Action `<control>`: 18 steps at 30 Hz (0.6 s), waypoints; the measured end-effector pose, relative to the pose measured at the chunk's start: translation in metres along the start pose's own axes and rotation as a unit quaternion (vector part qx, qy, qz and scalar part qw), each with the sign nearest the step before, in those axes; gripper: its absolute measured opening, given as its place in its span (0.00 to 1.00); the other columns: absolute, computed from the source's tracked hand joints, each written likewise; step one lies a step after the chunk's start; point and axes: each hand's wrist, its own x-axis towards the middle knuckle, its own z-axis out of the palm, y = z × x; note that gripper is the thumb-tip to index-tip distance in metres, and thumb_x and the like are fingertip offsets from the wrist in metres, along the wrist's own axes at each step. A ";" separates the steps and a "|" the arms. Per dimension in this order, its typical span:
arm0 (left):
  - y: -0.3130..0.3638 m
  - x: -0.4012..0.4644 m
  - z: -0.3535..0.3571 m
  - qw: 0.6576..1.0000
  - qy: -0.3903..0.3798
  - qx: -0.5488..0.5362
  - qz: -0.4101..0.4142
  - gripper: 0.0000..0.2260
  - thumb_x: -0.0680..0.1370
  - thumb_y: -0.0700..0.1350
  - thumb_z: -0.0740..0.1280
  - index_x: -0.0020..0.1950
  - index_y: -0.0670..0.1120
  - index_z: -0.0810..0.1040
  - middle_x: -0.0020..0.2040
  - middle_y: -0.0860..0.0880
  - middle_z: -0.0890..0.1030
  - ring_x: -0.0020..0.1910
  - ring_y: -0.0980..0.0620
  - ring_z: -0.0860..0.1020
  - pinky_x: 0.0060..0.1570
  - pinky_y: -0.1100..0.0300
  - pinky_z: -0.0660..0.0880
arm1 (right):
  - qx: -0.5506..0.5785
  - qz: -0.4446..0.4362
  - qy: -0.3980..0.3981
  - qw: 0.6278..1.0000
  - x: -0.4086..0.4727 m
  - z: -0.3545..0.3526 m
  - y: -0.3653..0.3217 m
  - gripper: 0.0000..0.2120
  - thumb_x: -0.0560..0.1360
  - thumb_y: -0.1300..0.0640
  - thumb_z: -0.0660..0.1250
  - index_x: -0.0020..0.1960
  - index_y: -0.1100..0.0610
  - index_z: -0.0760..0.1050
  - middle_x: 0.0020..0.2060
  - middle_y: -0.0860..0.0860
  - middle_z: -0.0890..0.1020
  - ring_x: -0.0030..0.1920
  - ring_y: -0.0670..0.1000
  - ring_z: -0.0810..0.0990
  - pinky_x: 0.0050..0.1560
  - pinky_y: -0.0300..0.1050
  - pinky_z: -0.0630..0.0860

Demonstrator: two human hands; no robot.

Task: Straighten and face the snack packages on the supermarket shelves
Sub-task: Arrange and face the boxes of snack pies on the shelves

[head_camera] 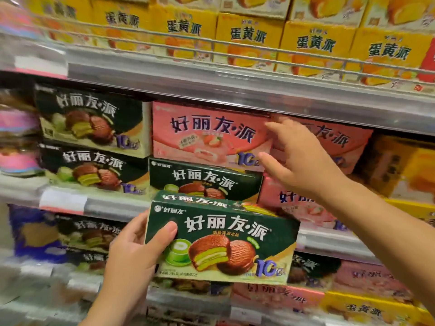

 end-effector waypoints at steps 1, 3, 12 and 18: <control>0.001 0.006 -0.012 1.000 -0.002 -0.004 -0.001 0.22 0.62 0.54 0.79 0.53 0.53 0.83 0.49 0.47 0.86 0.47 0.47 0.85 0.41 0.55 0.82 | -0.017 0.014 -0.001 1.000 0.005 0.002 -0.007 0.29 0.76 0.47 0.65 0.72 0.59 0.66 0.68 0.59 0.72 0.69 0.60 0.68 0.70 0.56 0.64; 0.001 0.016 -0.031 1.000 -0.005 -0.016 -0.014 0.20 0.61 0.54 0.77 0.52 0.54 0.84 0.48 0.47 0.86 0.46 0.47 0.85 0.38 0.60 0.81 | -0.041 0.022 0.001 0.999 0.013 0.003 -0.018 0.30 0.75 0.48 0.66 0.72 0.60 0.66 0.66 0.59 0.72 0.67 0.60 0.69 0.69 0.56 0.65; 0.009 0.040 -0.050 0.995 -0.056 -0.046 -0.066 0.19 0.60 0.52 0.77 0.50 0.55 0.84 0.47 0.46 0.86 0.44 0.46 0.85 0.36 0.59 0.81 | -0.175 0.075 -0.081 0.978 0.050 0.009 -0.047 0.38 0.74 0.34 0.60 0.75 0.56 0.58 0.65 0.58 0.74 0.64 0.61 0.71 0.66 0.58 0.66; 0.015 0.045 -0.041 0.994 -0.066 -0.046 -0.080 0.24 0.58 0.53 0.77 0.53 0.53 0.83 0.47 0.46 0.86 0.46 0.45 0.85 0.43 0.51 0.80 | -0.199 0.083 -0.072 0.974 0.068 0.016 -0.046 0.30 0.70 0.33 0.66 0.60 0.54 0.69 0.48 0.56 0.81 0.50 0.60 0.80 0.46 0.53 0.73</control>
